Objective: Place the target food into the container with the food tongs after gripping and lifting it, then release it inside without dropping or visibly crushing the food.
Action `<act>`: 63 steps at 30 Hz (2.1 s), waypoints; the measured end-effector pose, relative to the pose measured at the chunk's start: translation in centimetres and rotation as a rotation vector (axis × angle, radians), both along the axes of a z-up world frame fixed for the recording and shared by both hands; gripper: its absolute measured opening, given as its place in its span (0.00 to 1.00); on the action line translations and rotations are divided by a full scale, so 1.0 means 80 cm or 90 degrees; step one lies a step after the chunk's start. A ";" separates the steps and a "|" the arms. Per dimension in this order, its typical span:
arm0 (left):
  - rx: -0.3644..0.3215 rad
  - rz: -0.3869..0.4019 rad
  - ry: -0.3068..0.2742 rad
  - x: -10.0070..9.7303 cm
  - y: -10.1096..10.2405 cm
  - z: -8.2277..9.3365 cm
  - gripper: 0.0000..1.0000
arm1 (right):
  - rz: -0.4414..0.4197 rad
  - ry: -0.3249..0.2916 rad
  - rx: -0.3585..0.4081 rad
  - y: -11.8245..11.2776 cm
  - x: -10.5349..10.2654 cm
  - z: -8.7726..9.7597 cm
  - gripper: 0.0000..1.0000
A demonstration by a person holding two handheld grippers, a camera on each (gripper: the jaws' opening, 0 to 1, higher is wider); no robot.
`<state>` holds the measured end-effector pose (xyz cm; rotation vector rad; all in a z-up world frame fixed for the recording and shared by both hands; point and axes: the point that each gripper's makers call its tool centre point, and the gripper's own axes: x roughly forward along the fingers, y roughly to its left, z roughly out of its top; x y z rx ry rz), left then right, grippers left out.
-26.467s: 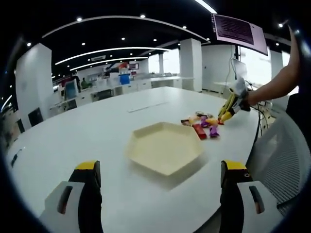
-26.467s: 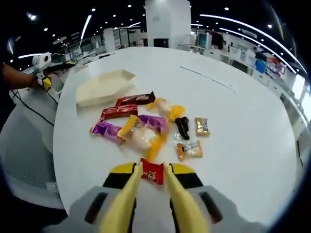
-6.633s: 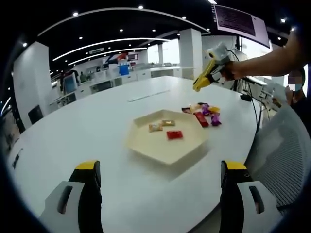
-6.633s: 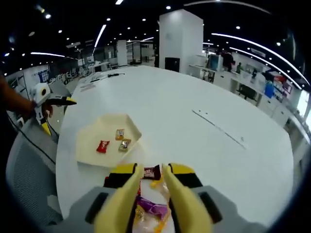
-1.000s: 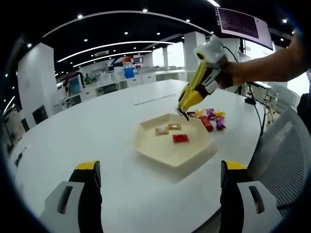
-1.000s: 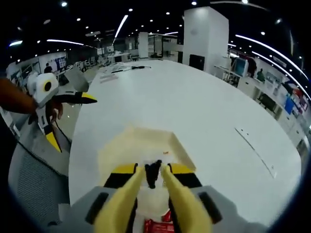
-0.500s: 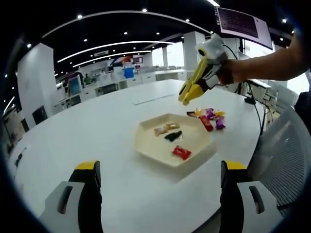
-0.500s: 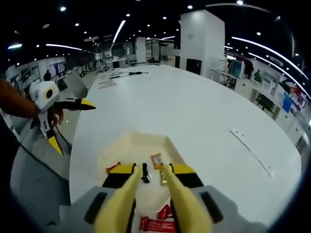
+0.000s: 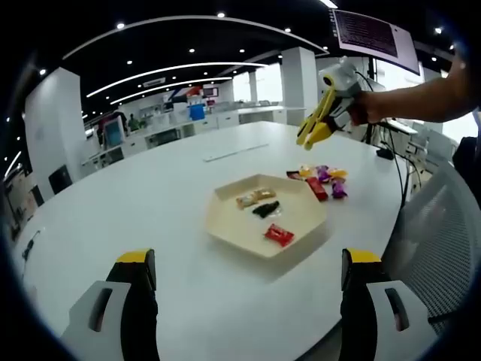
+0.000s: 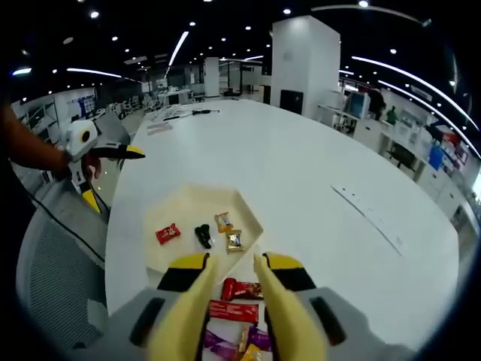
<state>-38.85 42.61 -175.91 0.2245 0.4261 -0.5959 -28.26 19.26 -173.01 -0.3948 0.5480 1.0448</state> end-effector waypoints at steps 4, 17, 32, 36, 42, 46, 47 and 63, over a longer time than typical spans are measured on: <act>0.001 -0.002 0.002 -0.001 -0.001 -0.001 0.99 | -0.014 -0.003 -0.010 -0.033 -0.006 -0.004 0.27; 0.006 -0.009 0.007 -0.002 -0.003 -0.004 0.99 | -0.023 -0.001 0.000 -0.112 -0.032 -0.009 0.28; 0.008 -0.005 0.010 -0.002 -0.002 -0.005 0.99 | 0.023 -0.006 -0.008 -0.138 -0.044 -0.013 0.29; 0.012 -0.002 0.011 -0.002 -0.001 -0.005 0.99 | 0.036 -0.003 -0.012 -0.141 -0.044 -0.018 0.29; 0.021 0.001 0.016 -0.002 0.000 -0.008 0.99 | 0.056 0.006 -0.017 -0.143 -0.044 -0.034 0.29; 0.030 -0.001 0.023 -0.003 0.000 -0.013 0.99 | 0.083 0.015 -0.030 -0.145 -0.047 -0.053 0.29; 0.033 -0.001 0.025 -0.003 0.000 -0.014 0.99 | 0.084 0.015 -0.032 -0.145 -0.047 -0.055 0.29; 0.035 0.008 0.064 -0.005 0.005 -0.029 0.99 | 0.184 -0.029 -0.121 -0.143 -0.044 -0.100 0.29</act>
